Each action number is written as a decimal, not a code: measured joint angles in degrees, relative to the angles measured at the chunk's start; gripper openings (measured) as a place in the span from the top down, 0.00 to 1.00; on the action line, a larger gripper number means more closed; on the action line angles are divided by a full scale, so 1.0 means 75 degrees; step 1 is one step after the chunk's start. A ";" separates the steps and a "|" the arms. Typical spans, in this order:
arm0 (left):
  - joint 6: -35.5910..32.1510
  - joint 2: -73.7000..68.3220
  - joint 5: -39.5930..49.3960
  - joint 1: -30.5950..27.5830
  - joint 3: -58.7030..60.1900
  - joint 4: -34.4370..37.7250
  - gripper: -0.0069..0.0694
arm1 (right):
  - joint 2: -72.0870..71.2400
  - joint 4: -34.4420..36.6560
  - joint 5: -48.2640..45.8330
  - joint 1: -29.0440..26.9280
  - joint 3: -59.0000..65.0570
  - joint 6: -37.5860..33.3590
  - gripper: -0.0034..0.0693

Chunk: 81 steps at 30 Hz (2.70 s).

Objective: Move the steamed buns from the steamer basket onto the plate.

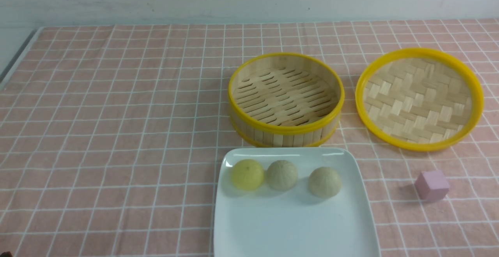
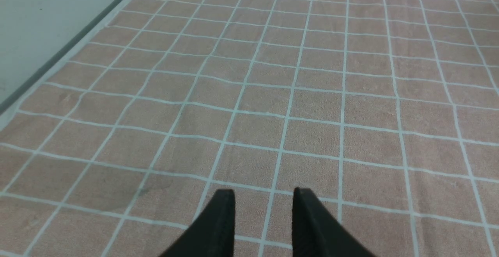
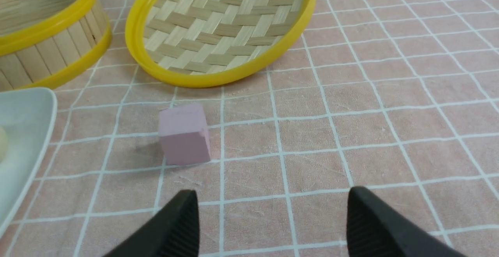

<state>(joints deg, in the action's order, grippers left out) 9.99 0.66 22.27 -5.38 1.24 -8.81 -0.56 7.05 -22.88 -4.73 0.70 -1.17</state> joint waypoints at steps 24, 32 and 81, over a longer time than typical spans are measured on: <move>0.0000 0.0000 0.0000 0.0000 0.0000 0.0000 0.59 | 0.0000 -0.1195 0.0039 0.0126 0.0000 0.0767 0.27; 0.0000 0.0000 0.0000 0.0000 0.0000 0.0000 0.59 | 0.0000 -0.1682 0.0014 0.0126 0.0000 0.0695 0.27; 0.0000 0.0000 0.0000 0.0000 0.0000 0.0000 0.59 | 0.0000 -0.0774 0.0031 0.0126 0.0000 0.0370 0.27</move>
<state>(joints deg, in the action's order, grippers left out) 9.99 0.66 22.27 -5.38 1.24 -8.81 -0.56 1.25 -22.65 -3.78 0.70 1.61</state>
